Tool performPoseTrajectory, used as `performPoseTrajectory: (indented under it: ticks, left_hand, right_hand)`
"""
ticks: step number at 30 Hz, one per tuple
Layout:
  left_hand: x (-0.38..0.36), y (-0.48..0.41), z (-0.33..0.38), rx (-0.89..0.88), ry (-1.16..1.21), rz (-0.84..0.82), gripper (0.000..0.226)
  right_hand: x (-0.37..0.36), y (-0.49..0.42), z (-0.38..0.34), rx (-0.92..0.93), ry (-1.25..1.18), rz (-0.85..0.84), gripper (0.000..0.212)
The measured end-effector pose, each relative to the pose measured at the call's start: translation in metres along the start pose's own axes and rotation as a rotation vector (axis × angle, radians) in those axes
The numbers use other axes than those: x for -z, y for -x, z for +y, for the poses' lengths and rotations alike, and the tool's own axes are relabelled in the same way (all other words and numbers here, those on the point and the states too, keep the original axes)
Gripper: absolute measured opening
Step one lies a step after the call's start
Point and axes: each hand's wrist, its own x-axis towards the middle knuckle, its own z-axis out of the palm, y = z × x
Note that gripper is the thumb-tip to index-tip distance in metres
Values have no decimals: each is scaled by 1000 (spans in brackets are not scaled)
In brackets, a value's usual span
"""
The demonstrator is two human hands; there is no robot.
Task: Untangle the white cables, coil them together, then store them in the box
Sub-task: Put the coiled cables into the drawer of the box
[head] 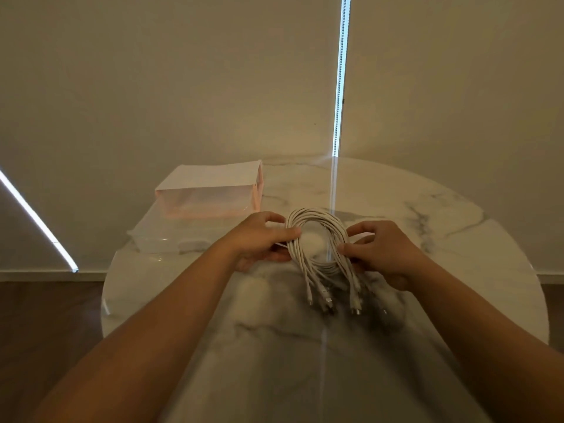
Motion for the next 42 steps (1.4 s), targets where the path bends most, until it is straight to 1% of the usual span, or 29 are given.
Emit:
performPoseTrajectory:
  ticks: [4,8,9,11,12,14,16,17,19,21,23,24,26,28,31,32,33,34,36,37,39,42]
  left_hand:
    - [3,13,13,-21,-37,-118,37]
    - [5,17,18,-51,-44,-108,36]
    - [4,18,18,-57,-41,-97,35]
    - [3,17,17,-62,-29,-68,35]
    - [2,17,16,-64,-22,-54,36]
    - [-1,16,15,-59,18,-38,39]
    - [-6,16,16,-58,82,-28,39]
    - [-9,17,17,-60,111,-22,36]
    - [-13,17,18,-64,150,-8,34]
    - [-14,17,18,-69,200,1,36]
    - [-12,18,18,-79,257,-11,37]
    - [-8,19,17,-94,282,-24,38]
    - [2,21,17,-155,282,-37,43]
    - [18,20,16,-258,158,58,45]
    - [46,13,18,-428,-164,313,50]
    - [53,13,20,-475,-259,318,54]
    - [59,13,24,-515,-325,248,59]
    - [64,13,28,-540,-352,134,62]
    - [68,14,37,-523,-332,-54,61]
    - [69,13,41,-497,-307,-93,57]
    - [70,13,49,-449,-266,-103,50]
    - [73,8,53,-388,-182,-109,46]
  right_hand:
    - [-2,-6,0,19,-18,21,26]
    - [-4,-11,-3,57,53,17,26]
    - [-4,-12,-4,77,127,30,25]
    - [-6,-10,-10,176,382,99,29]
    - [-9,-5,-15,251,504,147,34]
    - [-19,11,-26,436,656,216,39]
    - [-33,26,-33,617,809,192,42]
    - [-41,29,-32,673,896,165,44]
    - [-51,28,-24,698,972,161,48]
    - [-53,22,-17,727,969,235,44]
    - [-52,18,-17,797,969,297,32]
    - [-50,16,-19,823,954,293,24]
    - [-43,10,-26,808,891,250,13]
    - [-32,0,-35,780,838,173,12]
    - [-20,-12,-48,772,729,7,14]
    - [-18,-15,-53,761,695,-46,15]
    - [-17,-19,-58,748,672,-95,16]
    - [-15,-24,-63,733,654,-141,17]
    - [-12,-32,-73,703,594,-223,18]
    - [-10,-35,-76,690,554,-246,20]
    - [-10,-42,-79,667,467,-244,23]
    - [-15,-54,-74,610,355,-128,28]
